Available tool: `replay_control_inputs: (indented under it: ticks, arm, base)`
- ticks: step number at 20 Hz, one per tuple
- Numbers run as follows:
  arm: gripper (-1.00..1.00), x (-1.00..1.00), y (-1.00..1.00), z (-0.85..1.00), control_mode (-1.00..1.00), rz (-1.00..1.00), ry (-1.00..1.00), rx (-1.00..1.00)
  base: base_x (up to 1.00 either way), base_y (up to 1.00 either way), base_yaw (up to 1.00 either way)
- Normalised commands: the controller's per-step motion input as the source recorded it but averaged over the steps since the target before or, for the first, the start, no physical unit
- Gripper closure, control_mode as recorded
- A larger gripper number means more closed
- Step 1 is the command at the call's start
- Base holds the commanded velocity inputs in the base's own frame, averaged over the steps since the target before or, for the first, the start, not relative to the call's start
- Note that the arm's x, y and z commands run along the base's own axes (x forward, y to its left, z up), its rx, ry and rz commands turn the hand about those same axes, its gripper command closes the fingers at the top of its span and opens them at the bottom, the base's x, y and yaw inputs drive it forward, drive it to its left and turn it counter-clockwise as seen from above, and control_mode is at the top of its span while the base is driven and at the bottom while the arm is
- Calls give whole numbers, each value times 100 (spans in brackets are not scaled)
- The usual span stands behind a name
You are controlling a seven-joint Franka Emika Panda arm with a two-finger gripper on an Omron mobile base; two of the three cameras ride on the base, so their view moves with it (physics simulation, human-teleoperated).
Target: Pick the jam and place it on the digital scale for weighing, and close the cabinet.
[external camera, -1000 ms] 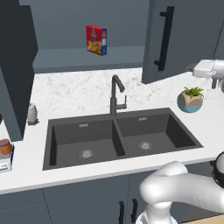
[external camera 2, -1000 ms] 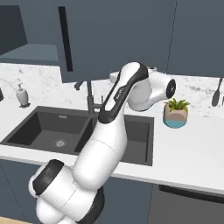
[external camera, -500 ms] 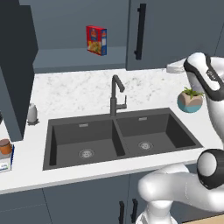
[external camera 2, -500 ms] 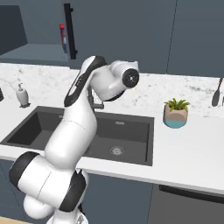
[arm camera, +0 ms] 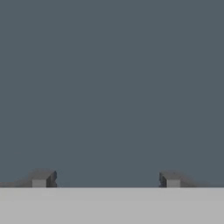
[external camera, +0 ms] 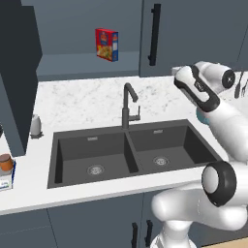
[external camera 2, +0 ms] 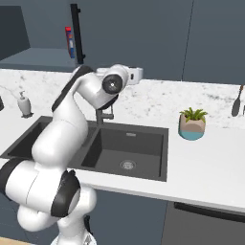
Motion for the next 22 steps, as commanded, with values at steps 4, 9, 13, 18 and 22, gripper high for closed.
replay_control_inputs:
  ticks: [4,9,13,18,22]
  arm:
    - [-100,67,39,0,-100,-14,11,0]
    - [-100,50,36,-29,-100,-9,24,-8]
    - [-100,3,30,-64,-100,-2,28,-20]
    - [-100,-71,22,-50,-100,0,2,-20]
    - [-100,-100,30,-47,-100,0,0,-16]
  base:
    - [0,0,0]
    - [0,0,0]
    - [0,0,0]
    - [0,0,0]
    - [0,0,0]
